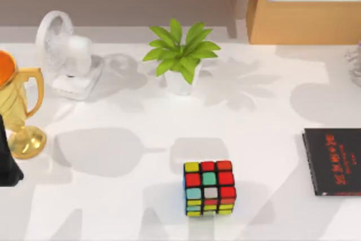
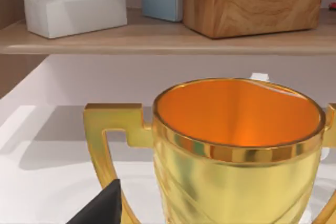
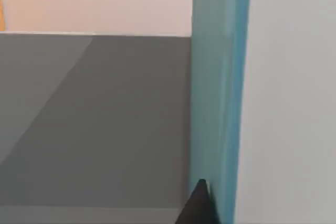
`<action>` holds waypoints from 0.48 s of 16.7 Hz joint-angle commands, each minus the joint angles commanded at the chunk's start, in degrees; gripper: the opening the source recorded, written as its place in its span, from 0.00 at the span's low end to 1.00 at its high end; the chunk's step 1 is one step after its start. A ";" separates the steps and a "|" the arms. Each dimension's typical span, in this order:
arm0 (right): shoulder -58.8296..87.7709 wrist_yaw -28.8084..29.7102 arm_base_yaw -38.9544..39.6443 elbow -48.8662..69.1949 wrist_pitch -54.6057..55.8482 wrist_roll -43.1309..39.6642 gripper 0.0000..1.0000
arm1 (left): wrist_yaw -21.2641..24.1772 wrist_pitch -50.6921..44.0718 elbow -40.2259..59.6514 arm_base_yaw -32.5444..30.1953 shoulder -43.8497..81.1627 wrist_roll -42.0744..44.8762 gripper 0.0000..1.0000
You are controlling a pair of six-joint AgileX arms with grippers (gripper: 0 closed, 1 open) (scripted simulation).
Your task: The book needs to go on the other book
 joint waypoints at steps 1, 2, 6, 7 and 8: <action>-0.67 -0.14 -0.14 -0.43 -0.23 0.01 0.00 | 0.00 0.00 0.00 0.00 0.00 0.00 1.00; -1.13 -0.24 -0.23 -0.73 -0.40 0.01 0.00 | 0.00 0.00 0.00 0.00 0.00 0.00 1.00; -0.98 -0.26 0.03 -0.58 -0.38 0.09 0.00 | 0.00 0.00 0.00 0.00 0.00 0.00 1.00; -1.49 -0.03 0.04 -0.76 -0.47 0.64 0.00 | 0.00 0.00 0.00 0.00 0.00 0.00 1.00; -2.53 0.42 0.05 -1.34 -0.69 1.78 0.00 | 0.00 0.00 0.00 0.00 0.00 0.00 1.00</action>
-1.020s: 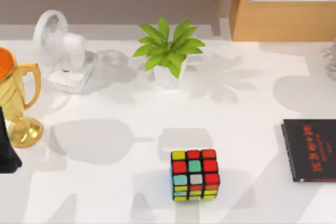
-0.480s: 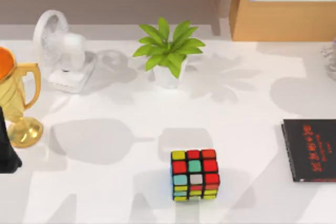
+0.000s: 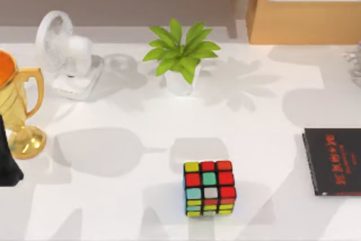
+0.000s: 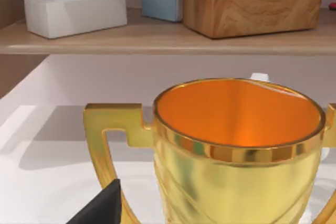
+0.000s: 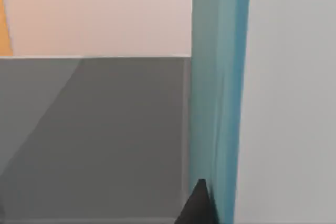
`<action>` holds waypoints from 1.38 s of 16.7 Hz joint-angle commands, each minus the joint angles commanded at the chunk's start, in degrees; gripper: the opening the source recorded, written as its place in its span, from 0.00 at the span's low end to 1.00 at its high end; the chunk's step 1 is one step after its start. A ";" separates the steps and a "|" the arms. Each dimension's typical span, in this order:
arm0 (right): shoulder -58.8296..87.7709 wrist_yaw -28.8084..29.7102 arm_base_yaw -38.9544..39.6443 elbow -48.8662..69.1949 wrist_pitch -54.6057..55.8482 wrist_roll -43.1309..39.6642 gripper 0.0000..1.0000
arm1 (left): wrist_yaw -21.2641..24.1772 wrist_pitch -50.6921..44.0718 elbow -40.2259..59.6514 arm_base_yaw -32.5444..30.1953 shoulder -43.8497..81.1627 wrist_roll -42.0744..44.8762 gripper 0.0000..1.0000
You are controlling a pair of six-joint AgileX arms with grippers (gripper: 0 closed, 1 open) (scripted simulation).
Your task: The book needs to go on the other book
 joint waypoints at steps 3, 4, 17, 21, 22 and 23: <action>-6.31 2.40 -0.39 -4.59 -1.80 6.90 0.00 | 0.00 0.00 0.00 0.00 0.00 0.00 1.00; -9.37 3.50 -0.40 -7.12 -2.78 10.34 0.00 | 0.00 0.00 0.00 0.00 0.00 0.00 1.00; -52.64 22.35 12.45 -42.68 -14.75 73.69 0.00 | 0.00 0.00 0.00 0.00 0.00 0.00 1.00; -62.10 28.43 22.20 -60.20 -17.54 83.03 0.00 | 0.00 0.00 0.00 0.00 0.00 0.00 1.00; -64.63 29.97 24.99 -64.68 -18.31 85.27 0.00 | 0.00 0.00 0.00 0.00 0.00 0.00 1.00; -67.11 31.49 27.83 -68.95 -19.11 87.63 0.00 | 0.00 0.00 0.00 0.00 0.00 0.00 1.00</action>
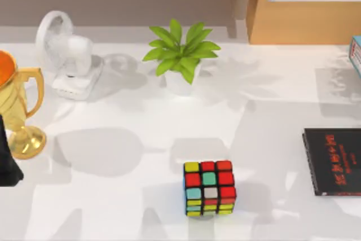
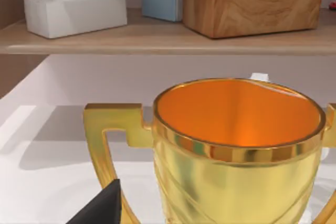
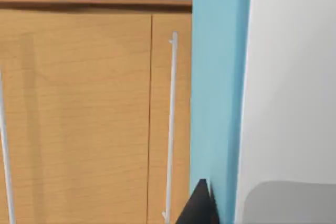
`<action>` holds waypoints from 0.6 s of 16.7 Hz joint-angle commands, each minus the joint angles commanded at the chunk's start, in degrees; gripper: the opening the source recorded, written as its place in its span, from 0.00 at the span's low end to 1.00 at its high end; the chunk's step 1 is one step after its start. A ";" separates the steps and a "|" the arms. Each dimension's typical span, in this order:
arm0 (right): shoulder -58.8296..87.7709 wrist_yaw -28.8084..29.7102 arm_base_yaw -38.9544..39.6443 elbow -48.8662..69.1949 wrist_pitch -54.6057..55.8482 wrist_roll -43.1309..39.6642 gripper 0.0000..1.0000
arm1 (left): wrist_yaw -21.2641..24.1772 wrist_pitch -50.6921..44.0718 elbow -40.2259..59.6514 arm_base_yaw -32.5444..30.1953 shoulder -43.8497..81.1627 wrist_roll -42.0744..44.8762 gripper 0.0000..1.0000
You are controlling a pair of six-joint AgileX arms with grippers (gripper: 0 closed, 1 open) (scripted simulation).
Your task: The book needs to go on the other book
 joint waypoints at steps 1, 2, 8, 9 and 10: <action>-2.35 1.47 2.82 -3.95 -0.81 2.39 0.00 | 0.00 0.00 0.00 0.00 0.00 0.00 1.00; -4.50 2.87 5.50 -7.51 -1.62 4.57 0.00 | 0.00 0.00 0.00 0.00 0.00 0.00 1.00; -11.29 7.69 14.63 -17.52 -4.67 10.30 0.00 | 0.00 0.00 0.00 0.00 0.00 0.00 1.00; -11.29 7.69 14.63 -17.52 -4.67 10.30 0.00 | 0.00 0.00 0.00 0.00 0.00 0.00 1.00; -11.29 7.69 14.63 -17.52 -4.67 10.30 0.00 | 0.00 0.00 0.00 0.00 0.00 0.00 1.00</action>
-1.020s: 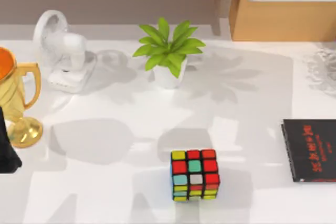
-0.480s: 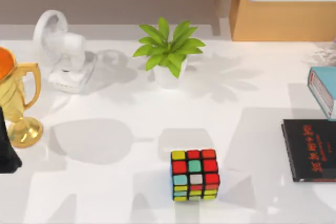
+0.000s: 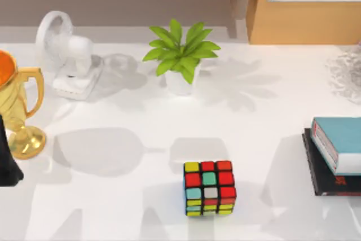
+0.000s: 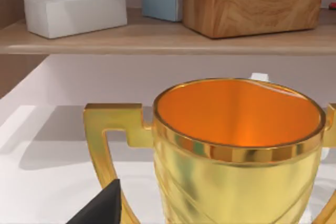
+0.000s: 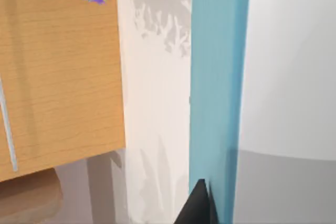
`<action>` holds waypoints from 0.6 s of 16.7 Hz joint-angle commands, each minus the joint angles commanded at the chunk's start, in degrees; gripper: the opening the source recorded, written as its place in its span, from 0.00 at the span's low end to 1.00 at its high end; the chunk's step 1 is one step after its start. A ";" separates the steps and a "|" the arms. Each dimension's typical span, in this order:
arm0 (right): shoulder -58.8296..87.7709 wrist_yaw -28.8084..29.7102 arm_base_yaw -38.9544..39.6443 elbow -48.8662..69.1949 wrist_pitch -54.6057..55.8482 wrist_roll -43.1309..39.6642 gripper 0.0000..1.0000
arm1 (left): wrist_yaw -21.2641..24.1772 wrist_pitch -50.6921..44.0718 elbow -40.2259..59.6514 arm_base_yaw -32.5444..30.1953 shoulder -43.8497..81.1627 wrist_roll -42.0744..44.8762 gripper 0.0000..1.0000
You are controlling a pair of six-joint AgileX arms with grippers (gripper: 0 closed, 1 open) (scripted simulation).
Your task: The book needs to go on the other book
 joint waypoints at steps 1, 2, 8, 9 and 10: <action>0.00 0.00 0.00 0.00 0.00 0.00 0.00 | 0.00 0.00 0.00 0.00 0.00 0.00 1.00; 0.18 -0.09 -0.21 0.20 0.11 0.04 0.00 | 0.00 0.00 0.00 0.00 0.00 0.00 1.00; 3.05 -0.46 -0.57 0.05 3.12 -0.18 0.00 | 0.00 0.00 0.00 0.00 0.00 0.00 1.00; 3.57 -0.53 -0.64 0.01 3.65 -0.26 0.00 | 0.00 0.00 0.00 0.00 0.00 0.00 1.00; 3.72 -0.56 -0.66 0.00 3.80 -0.29 0.00 | 0.00 0.00 0.00 0.00 0.00 0.00 1.00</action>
